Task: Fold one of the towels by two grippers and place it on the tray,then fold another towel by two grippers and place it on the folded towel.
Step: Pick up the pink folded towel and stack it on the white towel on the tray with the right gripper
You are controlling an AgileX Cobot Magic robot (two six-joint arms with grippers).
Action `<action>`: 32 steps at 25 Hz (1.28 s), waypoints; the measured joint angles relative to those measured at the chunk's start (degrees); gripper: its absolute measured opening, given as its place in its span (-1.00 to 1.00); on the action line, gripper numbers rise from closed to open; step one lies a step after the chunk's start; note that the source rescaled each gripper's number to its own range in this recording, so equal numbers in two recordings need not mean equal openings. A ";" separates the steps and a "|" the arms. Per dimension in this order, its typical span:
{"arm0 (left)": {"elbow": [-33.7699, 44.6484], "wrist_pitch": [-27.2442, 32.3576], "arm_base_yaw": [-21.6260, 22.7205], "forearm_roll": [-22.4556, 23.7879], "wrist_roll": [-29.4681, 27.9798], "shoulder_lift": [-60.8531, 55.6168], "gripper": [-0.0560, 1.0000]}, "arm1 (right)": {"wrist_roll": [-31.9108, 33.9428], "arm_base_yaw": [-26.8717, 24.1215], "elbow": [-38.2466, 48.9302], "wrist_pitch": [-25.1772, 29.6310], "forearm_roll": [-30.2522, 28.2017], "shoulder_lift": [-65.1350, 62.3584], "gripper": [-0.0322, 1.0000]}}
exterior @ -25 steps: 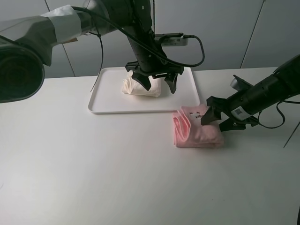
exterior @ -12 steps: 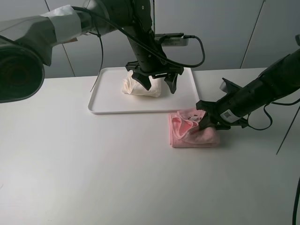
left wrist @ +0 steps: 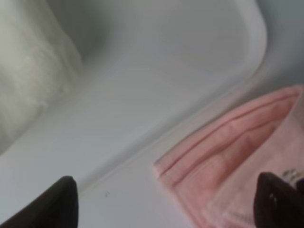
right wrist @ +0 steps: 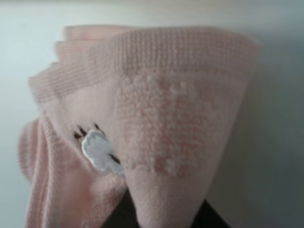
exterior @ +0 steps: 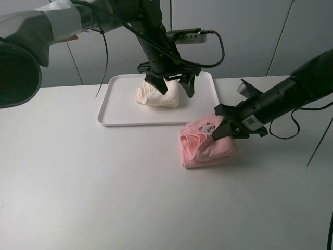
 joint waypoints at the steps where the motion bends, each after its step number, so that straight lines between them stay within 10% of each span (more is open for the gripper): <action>1: 0.00 0.00 1.04 -0.50 0.44 -1.09 0.91 | -0.36 0.00 -1.71 3.31 1.24 -0.38 -0.67; 14: -0.04 0.00 14.57 -8.36 6.11 -10.21 0.91 | 9.46 4.30 -28.11 15.77 2.97 2.79 -0.67; 32: -0.04 0.00 15.02 -8.38 7.48 -10.82 0.91 | 25.60 6.36 -66.13 15.47 1.65 31.56 -0.67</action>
